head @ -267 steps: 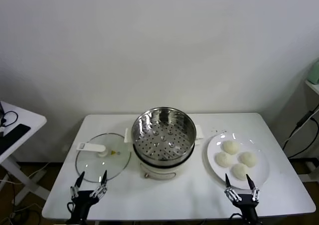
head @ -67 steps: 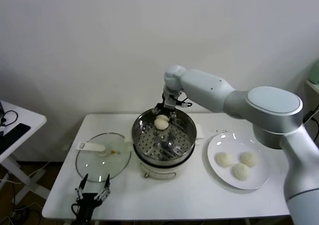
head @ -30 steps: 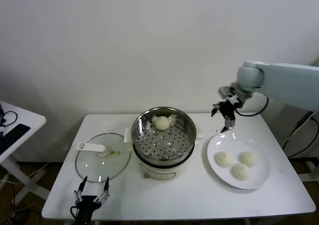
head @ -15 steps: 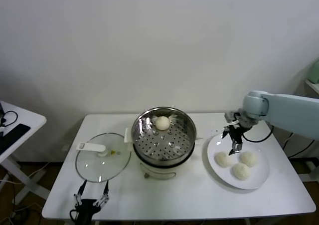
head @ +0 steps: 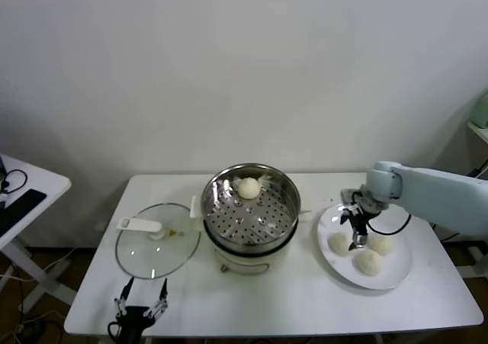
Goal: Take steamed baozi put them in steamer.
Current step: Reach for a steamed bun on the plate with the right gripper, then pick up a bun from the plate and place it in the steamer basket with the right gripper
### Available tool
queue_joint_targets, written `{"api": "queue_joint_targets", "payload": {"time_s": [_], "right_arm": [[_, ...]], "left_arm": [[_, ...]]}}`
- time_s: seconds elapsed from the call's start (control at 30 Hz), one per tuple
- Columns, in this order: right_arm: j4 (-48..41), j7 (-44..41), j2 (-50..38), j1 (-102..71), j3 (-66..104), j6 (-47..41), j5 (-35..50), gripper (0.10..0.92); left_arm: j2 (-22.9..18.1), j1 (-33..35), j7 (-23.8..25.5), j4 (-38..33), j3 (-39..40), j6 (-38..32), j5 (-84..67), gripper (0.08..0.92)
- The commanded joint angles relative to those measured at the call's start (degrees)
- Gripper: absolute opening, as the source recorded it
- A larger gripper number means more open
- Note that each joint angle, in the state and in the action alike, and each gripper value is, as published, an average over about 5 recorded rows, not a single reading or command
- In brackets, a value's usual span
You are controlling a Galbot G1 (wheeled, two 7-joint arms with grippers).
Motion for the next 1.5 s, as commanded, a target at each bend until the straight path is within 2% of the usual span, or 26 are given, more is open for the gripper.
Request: {"api": "queue_joint_targets", "payload": {"time_s": [0.03, 0.27, 0.63, 1.2, 1.5], "right_arm": [[-1.49, 0.49, 0.19, -5.01, 3.84, -0.89, -3.2, 0.823], [-2.71, 0.52, 1.1, -6.68, 5.24, -1.0, -4.71, 0.817], [-1.51, -0.83, 0.8, -4.28, 5.04, -0.55, -4.76, 0.744], [10.14, -4.19, -1.92, 20.56, -10.57, 0.74, 2.24, 0.683], [15.2, -7.49, 5.16, 41.69, -19.81, 1.8, 12.36, 0.679]], "left_arm": [[0.19, -0.04, 0.06, 0.4, -0.21, -0.25, 0.23, 0.823], [0.21, -0.23, 0.14, 0.45, -0.23, -0.29, 0.34, 0.823], [0.26, -0.31, 0.0, 0.73, -0.53, -0.61, 0.39, 0.823], [0.13, -0.17, -0.17, 0.47, 0.07, -1.4, 0.84, 0.823], [0.28, -0.01, -0.14, -0.32, 0.48, -1.2, 0.97, 0.823]]}}
